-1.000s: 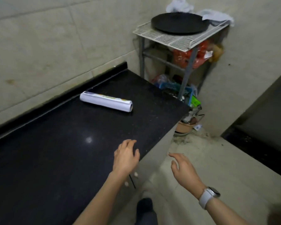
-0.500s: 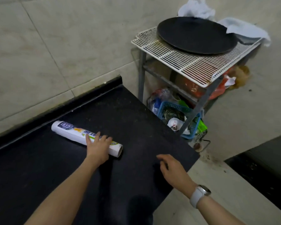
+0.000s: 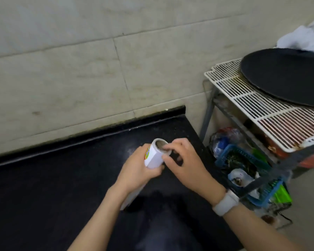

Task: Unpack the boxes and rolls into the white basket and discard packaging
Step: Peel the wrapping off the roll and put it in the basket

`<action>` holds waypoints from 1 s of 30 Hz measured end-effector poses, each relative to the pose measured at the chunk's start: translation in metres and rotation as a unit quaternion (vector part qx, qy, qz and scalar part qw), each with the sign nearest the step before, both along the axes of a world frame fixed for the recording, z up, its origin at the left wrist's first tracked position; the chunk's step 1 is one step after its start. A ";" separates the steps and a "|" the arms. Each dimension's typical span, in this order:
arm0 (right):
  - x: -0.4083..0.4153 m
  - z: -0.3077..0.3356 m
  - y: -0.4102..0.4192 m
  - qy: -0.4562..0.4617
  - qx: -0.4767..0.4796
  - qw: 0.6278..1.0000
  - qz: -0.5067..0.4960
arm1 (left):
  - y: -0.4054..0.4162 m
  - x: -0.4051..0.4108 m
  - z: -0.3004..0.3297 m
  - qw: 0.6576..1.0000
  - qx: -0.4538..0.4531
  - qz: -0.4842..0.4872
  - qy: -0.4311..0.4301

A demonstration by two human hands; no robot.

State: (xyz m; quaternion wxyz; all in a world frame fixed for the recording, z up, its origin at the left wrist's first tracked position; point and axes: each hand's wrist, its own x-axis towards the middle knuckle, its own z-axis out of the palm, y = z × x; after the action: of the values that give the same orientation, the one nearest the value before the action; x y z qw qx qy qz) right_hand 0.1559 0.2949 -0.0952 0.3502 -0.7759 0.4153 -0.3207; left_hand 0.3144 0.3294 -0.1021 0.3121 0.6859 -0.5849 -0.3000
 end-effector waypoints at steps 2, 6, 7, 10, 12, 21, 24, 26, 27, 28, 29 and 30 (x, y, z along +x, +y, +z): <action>-0.003 -0.002 0.000 0.004 0.030 0.998 0.064 | 0.020 -0.009 0.002 0.999 0.032 0.026 -0.003; -0.015 -0.012 0.011 0.088 0.069 0.972 0.208 | 0.064 -0.029 -0.005 0.993 0.100 0.066 -0.022; -0.016 -0.013 0.016 0.094 0.083 0.966 0.227 | 0.075 -0.034 -0.007 0.990 0.115 0.081 -0.023; -0.012 -0.016 0.036 0.074 0.134 0.955 0.255 | 0.105 -0.045 -0.012 0.980 0.136 0.144 -0.020; -0.006 -0.016 0.050 0.041 0.158 0.949 0.270 | 0.127 -0.049 -0.014 0.974 0.133 0.185 -0.017; 0.070 -0.008 0.124 -0.081 0.253 0.871 0.414 | 0.248 -0.026 -0.006 0.924 0.031 0.355 0.135; 0.107 -0.015 0.158 -0.083 0.272 0.839 0.464 | 0.302 0.001 -0.003 0.877 -0.011 0.453 0.162; 0.135 -0.016 0.188 -0.076 0.280 0.814 0.502 | 0.343 0.025 -0.004 0.838 -0.017 0.523 0.155; 0.150 -0.013 0.206 -0.075 0.284 0.800 0.523 | 0.366 0.038 -0.007 0.821 -0.017 0.551 0.146; 0.166 -0.010 0.226 -0.071 0.281 0.789 0.542 | 0.389 0.051 -0.008 0.808 -0.022 0.573 0.137; 0.183 -0.007 0.247 -0.066 0.272 0.780 0.560 | 0.413 0.065 -0.011 0.790 -0.027 0.598 0.134; 0.200 -0.002 0.267 -0.060 0.251 0.776 0.576 | 0.438 0.078 -0.015 0.761 -0.038 0.633 0.135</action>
State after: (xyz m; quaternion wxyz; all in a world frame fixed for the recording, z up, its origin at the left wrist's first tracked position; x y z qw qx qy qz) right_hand 0.3560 0.5619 -0.0976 0.6761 -0.7339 -0.0648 0.0109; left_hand 0.3929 0.7669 -0.1169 0.5322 0.8404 0.0196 -0.1009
